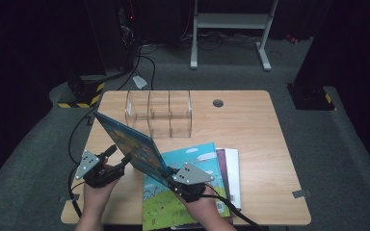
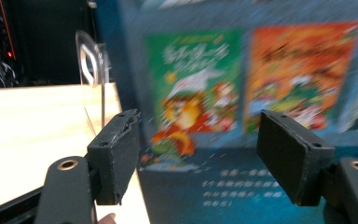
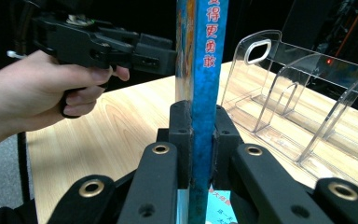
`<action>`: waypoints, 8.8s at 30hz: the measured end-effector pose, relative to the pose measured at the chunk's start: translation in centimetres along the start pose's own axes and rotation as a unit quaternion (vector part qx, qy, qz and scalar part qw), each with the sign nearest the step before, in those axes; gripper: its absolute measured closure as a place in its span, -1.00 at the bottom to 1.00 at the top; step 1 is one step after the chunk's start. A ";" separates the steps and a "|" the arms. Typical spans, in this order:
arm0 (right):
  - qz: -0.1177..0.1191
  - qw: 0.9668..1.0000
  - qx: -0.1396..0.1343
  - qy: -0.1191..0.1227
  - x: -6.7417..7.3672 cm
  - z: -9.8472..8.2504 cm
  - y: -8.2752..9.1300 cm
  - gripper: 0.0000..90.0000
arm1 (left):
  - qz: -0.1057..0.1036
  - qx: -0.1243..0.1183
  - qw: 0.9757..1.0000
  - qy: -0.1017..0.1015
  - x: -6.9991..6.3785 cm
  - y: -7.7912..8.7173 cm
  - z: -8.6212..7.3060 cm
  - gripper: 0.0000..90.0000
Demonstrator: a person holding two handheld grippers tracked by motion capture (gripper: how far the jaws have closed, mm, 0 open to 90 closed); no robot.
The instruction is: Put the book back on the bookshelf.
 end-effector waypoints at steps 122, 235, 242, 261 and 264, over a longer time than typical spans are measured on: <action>0.066 0.997 0.042 -0.027 6.8 -1.5 -7.3 0.22 | 0.083 0.012 0.996 -0.042 -6.4 5.6 4.9 -0.21; -0.271 0.945 0.051 -0.177 -16.3 -12.5 12.4 0.23 | 0.136 0.022 0.990 -0.027 -0.9 6.0 2.4 0.75; -0.277 0.942 0.063 -0.178 -16.5 -12.8 12.4 0.22 | 0.133 0.024 0.990 -0.038 -1.3 5.8 2.5 0.83; -0.285 0.941 0.071 -0.169 -16.7 -12.6 13.8 0.19 | 0.140 0.009 0.990 -0.023 -0.8 5.4 2.7 0.85; -0.279 0.944 0.077 -0.159 -16.5 -12.8 13.5 0.20 | 0.144 0.009 0.989 -0.020 -0.8 5.1 3.0 0.85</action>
Point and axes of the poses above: each handheld gripper's, and its own axes: y roughly backward along the jaws, z roughly out of its top, x roughly to its left, the point moved 5 cm from there along -y, roughly forward along the jaws, and after that the axes turned 5 degrees about -y, right-handed, at the moved point
